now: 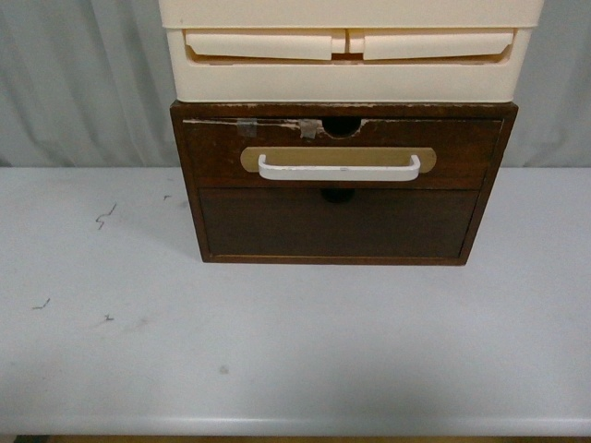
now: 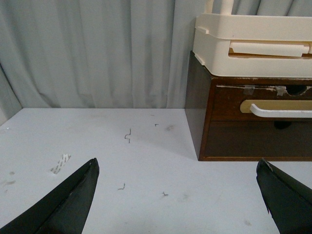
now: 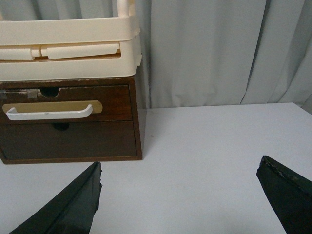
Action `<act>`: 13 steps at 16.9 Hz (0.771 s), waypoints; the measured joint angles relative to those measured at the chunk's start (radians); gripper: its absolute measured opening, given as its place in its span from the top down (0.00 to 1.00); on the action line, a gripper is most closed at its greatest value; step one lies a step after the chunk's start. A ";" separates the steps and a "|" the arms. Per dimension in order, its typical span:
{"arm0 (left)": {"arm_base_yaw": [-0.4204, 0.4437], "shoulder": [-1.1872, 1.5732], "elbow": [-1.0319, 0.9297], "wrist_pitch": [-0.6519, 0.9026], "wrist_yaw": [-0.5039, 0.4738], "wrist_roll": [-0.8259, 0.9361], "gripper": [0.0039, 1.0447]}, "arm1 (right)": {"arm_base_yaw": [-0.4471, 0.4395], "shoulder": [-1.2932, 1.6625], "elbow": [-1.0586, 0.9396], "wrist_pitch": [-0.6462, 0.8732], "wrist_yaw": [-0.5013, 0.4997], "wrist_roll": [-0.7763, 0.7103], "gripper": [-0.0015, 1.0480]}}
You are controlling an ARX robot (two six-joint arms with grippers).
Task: Open drawer
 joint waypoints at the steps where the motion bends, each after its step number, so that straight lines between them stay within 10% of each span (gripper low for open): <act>1: 0.000 0.000 0.000 0.000 0.000 0.000 0.06 | 0.000 0.000 0.000 0.000 0.000 0.000 0.06; 6: 0.005 0.451 0.216 -0.095 -0.264 -0.043 0.06 | -0.009 0.424 0.204 0.016 -0.238 -0.126 0.06; 13: -0.035 1.242 0.505 0.382 0.115 -0.527 0.06 | 0.060 1.190 0.414 0.531 -0.476 0.404 0.06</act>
